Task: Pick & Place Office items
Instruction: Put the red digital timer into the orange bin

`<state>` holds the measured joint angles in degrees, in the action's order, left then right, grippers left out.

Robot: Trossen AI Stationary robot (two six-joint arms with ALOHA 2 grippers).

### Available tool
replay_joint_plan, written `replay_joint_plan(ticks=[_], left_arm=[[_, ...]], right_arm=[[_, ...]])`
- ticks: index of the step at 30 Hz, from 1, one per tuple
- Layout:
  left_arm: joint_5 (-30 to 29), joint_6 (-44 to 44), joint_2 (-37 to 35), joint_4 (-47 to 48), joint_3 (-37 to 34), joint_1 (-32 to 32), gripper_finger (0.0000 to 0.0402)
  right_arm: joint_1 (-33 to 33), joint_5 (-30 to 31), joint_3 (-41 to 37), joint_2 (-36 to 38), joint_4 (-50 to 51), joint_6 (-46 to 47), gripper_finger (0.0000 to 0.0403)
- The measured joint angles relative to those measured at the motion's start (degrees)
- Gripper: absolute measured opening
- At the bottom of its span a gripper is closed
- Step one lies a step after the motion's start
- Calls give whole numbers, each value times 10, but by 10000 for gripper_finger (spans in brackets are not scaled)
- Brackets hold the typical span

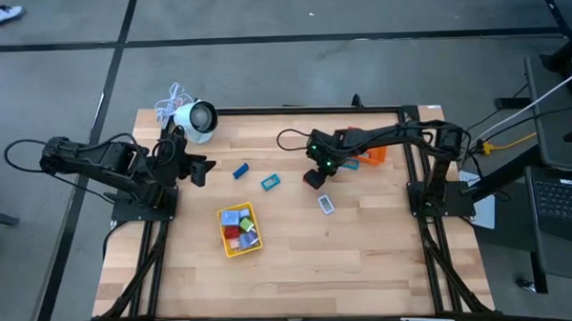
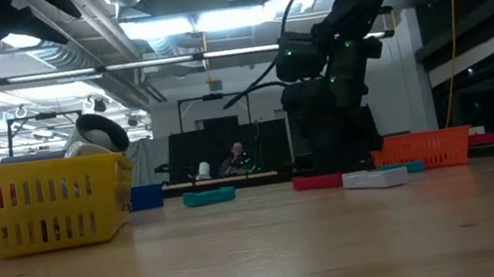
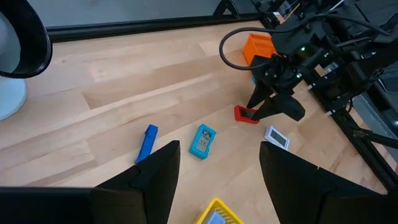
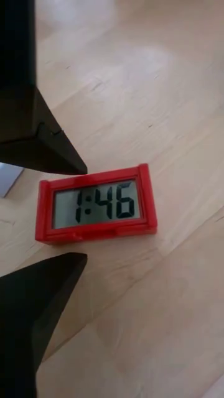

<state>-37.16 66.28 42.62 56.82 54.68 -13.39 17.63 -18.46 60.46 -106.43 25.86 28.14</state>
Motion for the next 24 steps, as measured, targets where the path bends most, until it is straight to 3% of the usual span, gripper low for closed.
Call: replay_joint_plan(ticks=[10, 16, 24], left_arm=[[32, -22, -5, 1, 0, 20, 216], [49, -80, -19, 2, 0, 76, 216], [116, -170, -34, 2, 0, 143, 216]], right_arm=[[-24, -9, 77, -3, 15, -43, 225], [-33, 93, 118, -20, 80, -82, 225], [-46, 42, 131, -75, 125, -150, 225]])
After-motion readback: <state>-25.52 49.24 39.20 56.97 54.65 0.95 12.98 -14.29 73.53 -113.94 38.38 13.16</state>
